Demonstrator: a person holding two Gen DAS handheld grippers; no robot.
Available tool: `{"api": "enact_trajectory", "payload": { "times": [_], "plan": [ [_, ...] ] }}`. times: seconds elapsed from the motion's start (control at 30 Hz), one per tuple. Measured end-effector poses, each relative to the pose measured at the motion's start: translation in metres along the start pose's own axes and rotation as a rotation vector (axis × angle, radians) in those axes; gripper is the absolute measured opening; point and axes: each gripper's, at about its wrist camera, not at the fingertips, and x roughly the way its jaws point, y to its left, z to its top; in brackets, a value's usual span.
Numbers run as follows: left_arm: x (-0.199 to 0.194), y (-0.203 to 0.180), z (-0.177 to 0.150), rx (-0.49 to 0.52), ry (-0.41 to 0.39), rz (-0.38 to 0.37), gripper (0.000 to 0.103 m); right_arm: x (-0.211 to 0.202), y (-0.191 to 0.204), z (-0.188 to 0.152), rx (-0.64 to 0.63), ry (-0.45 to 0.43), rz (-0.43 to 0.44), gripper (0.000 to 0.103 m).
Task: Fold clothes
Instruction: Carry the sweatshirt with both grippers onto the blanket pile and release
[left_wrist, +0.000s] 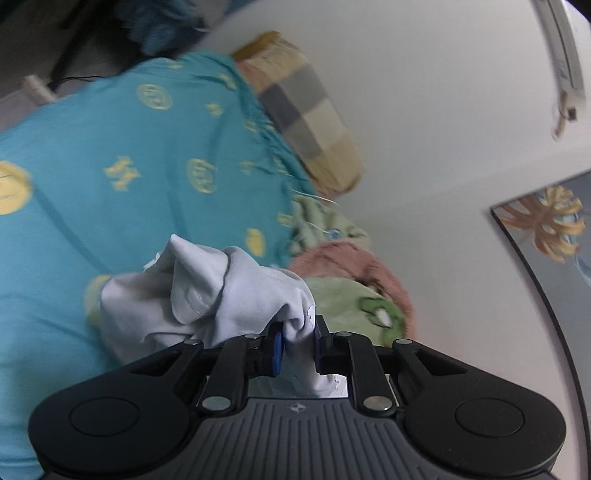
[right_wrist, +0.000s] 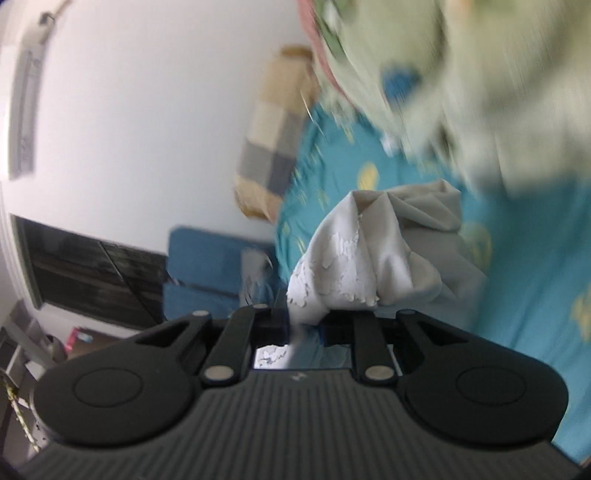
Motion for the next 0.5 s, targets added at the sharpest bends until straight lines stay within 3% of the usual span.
{"api": "enact_trajectory", "payload": {
  "times": [0.1, 0.3, 0.4, 0.5],
  "plan": [
    [0.046, -0.08, 0.001, 0.055, 0.022, -0.086, 0.016, -0.021, 0.038, 0.069, -0.073, -0.078, 0.024, 0.018],
    [0.157, -0.227, -0.009, 0.141, 0.074, -0.327, 0.016, -0.078, 0.116, 0.199, -0.306, -0.282, 0.036, 0.018],
    [0.211, -0.267, -0.032, 0.221, 0.099, -0.397, 0.017, -0.102, 0.122, 0.243, -0.38, -0.372, 0.039, 0.018],
    [0.259, -0.269, -0.074, 0.333, 0.139, -0.401, 0.018, -0.114, 0.092, 0.259, -0.389, -0.409, -0.036, 0.018]
  ]
}}
